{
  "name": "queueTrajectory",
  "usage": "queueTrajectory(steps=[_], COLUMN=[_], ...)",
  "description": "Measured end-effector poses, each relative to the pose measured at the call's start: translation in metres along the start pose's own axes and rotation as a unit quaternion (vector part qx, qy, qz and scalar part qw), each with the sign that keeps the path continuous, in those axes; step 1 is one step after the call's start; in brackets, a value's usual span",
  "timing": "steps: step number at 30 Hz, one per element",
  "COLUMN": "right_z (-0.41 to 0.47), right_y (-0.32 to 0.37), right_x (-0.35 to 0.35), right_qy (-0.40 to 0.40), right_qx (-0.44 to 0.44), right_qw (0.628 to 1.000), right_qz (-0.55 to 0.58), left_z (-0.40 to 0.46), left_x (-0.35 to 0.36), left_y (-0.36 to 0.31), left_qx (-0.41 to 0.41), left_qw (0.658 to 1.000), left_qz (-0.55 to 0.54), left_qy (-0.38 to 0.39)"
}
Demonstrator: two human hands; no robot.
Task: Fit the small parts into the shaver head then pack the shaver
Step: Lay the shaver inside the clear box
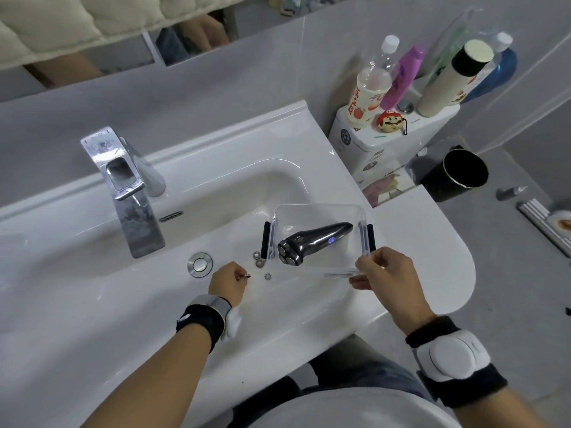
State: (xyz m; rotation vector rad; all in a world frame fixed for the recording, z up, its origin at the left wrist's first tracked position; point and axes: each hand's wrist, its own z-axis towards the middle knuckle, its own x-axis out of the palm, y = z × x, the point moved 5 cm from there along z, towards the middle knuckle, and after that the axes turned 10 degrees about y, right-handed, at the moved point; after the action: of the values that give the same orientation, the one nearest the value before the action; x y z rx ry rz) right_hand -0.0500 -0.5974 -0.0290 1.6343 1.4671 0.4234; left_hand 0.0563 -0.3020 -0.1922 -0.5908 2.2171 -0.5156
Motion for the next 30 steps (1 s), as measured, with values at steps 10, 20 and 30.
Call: queueTrajectory(steps=[10,20,30], right_z=[-0.011,-0.024,-0.036], right_y=[-0.003,0.004,0.008], right_x=[0.02,0.049,0.056], right_qy=[-0.003,0.02,0.012], right_qx=[0.001,-0.016,-0.019], right_qw=[1.0,1.0,1.0], right_qz=[0.008,-0.008,-0.007], left_z=[-0.098,-0.119,-0.119], left_x=[-0.07,-0.071,-0.075], left_y=[-0.066,-0.146,-0.143], left_qx=[0.128,0.25,0.257], left_qw=[0.949,0.966,0.965], left_qz=[-0.271,0.054,-0.017], left_qy=[-0.094,0.031,0.054])
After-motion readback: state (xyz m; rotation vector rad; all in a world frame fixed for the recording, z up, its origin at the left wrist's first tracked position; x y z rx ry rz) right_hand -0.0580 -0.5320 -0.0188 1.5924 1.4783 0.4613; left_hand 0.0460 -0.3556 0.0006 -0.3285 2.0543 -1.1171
